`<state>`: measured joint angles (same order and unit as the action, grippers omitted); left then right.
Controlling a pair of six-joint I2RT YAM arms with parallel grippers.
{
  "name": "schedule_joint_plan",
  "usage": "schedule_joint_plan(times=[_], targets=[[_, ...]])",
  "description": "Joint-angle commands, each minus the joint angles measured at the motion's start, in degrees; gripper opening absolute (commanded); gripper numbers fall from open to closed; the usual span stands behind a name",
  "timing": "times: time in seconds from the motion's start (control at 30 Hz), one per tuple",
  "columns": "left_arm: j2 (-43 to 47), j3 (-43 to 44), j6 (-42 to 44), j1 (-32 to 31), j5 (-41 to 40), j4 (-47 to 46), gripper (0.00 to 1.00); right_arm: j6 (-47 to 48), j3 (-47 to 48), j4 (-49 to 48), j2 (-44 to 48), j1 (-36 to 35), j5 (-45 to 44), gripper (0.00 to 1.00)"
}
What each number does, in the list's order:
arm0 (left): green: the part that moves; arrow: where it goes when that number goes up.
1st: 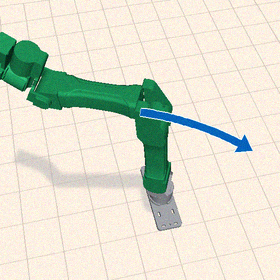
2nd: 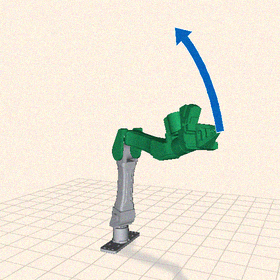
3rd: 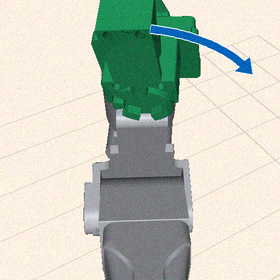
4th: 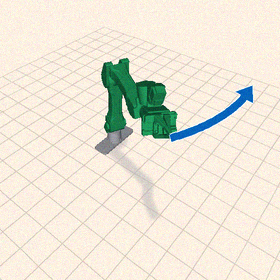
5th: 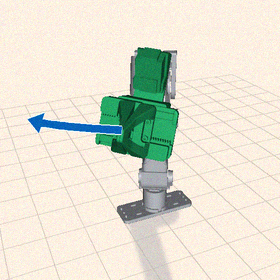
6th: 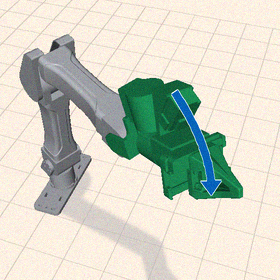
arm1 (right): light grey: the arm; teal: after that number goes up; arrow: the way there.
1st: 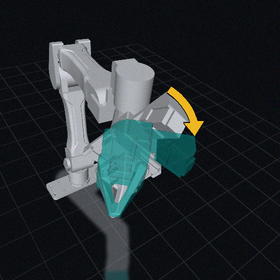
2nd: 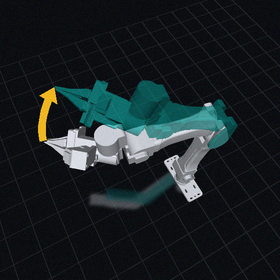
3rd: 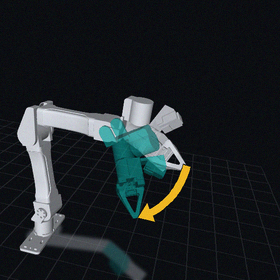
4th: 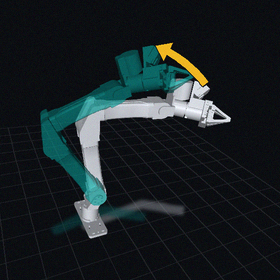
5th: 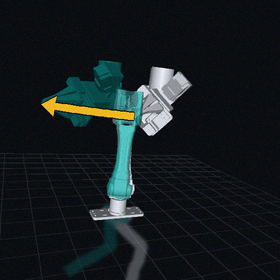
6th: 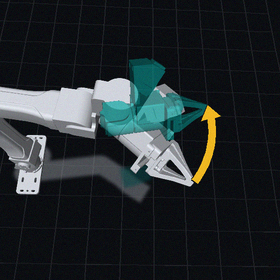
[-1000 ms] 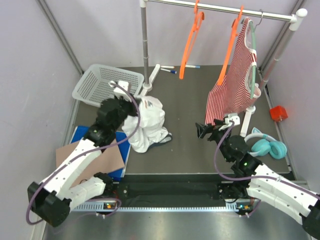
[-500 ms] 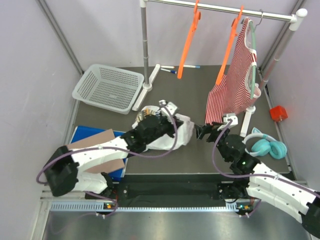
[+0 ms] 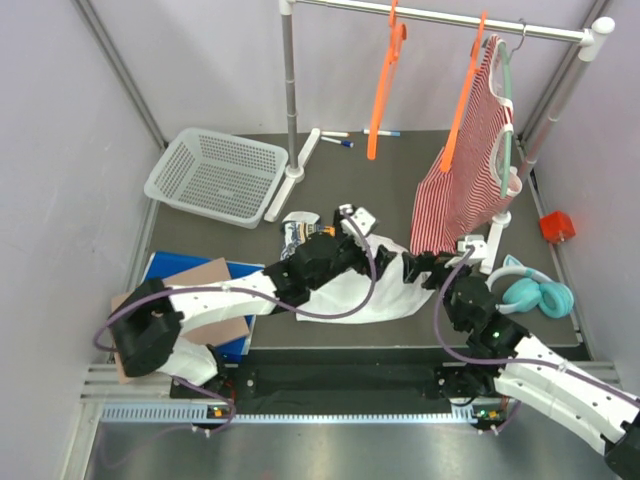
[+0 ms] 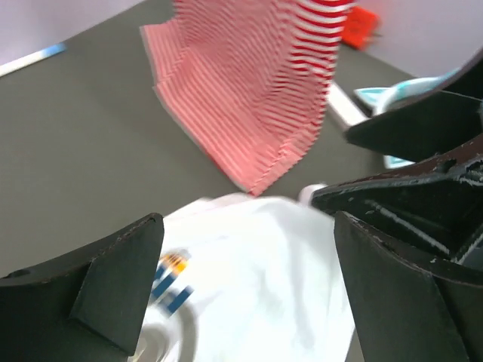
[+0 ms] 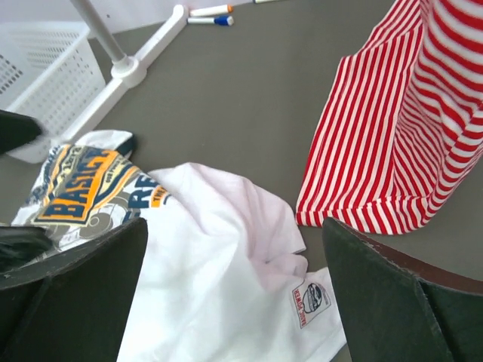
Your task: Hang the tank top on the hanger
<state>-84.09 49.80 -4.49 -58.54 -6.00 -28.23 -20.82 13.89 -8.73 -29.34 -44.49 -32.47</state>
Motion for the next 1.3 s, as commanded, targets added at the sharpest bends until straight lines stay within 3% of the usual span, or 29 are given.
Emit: schedule_joint_plan(times=[0.0, 0.2, 0.33, 0.53, 0.67, 0.77, 0.9, 1.1, 1.23, 1.27], targets=[[13.31, -5.23, -1.03, -0.08, -19.68, 9.28, 0.99, 0.51, 1.05, -6.01, -5.45, -1.04, 2.76, 0.97], [22.11, -14.1, -14.47, 0.09, -35.55, 25.57, 0.99, 1.04, 2.62, -14.28, -17.22, -4.81, 5.84, 0.97], [27.3, -19.03, -26.42, 2.47, -37.6, 36.48, 0.99, 1.13, 4.56, -16.05, -22.68, -8.33, 5.57, 0.96], [35.84, -28.26, -29.35, 9.57, -28.46, 31.57, 0.99, 0.6, 6.06, -16.24, -28.05, -12.72, 3.29, 0.97], [37.51, -31.34, -29.17, 15.73, -18.65, 28.77, 0.95, -0.71, 7.55, -10.97, -28.75, -15.44, -3.45, 0.97], [37.34, -33.45, -28.64, 17.85, -14.23, 23.67, 0.93, -1.77, 7.56, -8.24, -27.7, -15.63, -6.37, 0.97], [35.67, -34.86, -29.08, 18.72, -13.43, 20.67, 0.81, -6.42, 7.47, -2.88, -25.51, -15.71, -10.33, 0.98], [29.0, -35.3, -30.57, 21.53, -10.18, 14.88, 0.77, -12.31, 6.33, 4.06, -20.41, -15.63, -13.76, 0.99], [25.39, -35.65, -29.7, 21.98, -8.32, 8.9, 0.62, -15.21, 6.06, 7.85, -20.49, -15.45, -15.17, 1.0], [24.51, -35.39, -29.35, 21.89, -8.67, 8.28, 0.49, -16.7, 6.06, 8.55, -21.27, -15.1, -14.73, 1.0]])
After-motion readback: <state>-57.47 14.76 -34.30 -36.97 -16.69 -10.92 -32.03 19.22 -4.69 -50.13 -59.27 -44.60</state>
